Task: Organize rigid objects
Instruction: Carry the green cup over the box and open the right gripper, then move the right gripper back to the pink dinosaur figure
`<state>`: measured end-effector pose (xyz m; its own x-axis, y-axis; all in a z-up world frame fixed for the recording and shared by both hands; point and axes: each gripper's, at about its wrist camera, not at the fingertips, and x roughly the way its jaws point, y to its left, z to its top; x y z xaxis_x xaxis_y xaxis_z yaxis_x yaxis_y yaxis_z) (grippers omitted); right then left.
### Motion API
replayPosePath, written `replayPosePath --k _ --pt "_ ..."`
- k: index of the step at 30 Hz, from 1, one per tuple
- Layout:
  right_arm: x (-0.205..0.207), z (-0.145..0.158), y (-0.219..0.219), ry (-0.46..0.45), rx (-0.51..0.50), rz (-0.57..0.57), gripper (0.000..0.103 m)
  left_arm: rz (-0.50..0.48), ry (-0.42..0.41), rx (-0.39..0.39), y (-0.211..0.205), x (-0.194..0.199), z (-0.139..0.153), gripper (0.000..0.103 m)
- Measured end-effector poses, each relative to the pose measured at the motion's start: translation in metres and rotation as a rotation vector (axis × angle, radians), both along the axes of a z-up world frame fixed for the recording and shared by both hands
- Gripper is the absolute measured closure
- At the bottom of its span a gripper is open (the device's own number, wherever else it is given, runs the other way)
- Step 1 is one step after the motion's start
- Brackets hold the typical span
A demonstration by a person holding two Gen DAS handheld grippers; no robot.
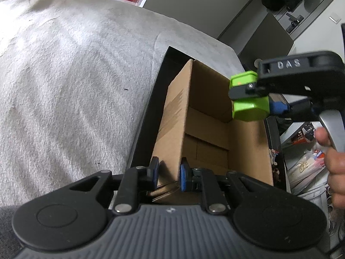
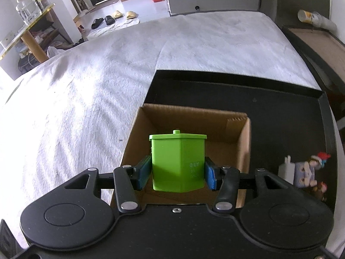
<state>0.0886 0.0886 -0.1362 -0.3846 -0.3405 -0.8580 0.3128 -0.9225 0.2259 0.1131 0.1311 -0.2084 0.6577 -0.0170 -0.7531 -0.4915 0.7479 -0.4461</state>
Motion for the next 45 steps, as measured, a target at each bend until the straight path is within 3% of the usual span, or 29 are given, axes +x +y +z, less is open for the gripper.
replayPosePath --k 2,4,20,28,45 --pt "-0.003 0.003 -0.001 0.009 -0.021 0.003 0.050 0.001 -0.002 0.000 0.000 0.000 0.000 0.086" --pt "-0.004 0.007 0.002 0.023 -0.050 0.005 0.037 0.003 -0.001 -0.001 0.000 0.000 0.000 0.086" --pt "0.013 0.031 0.072 0.058 -0.101 -0.063 0.018 0.011 0.005 0.009 -0.001 0.003 -0.001 0.085" --pt "0.021 0.035 0.112 0.079 -0.077 -0.117 0.018 0.015 0.015 0.025 0.000 0.005 -0.003 0.085" --pt "0.039 0.016 0.181 0.028 -0.030 -0.213 0.018 0.029 0.027 0.036 -0.003 0.005 0.003 0.085"
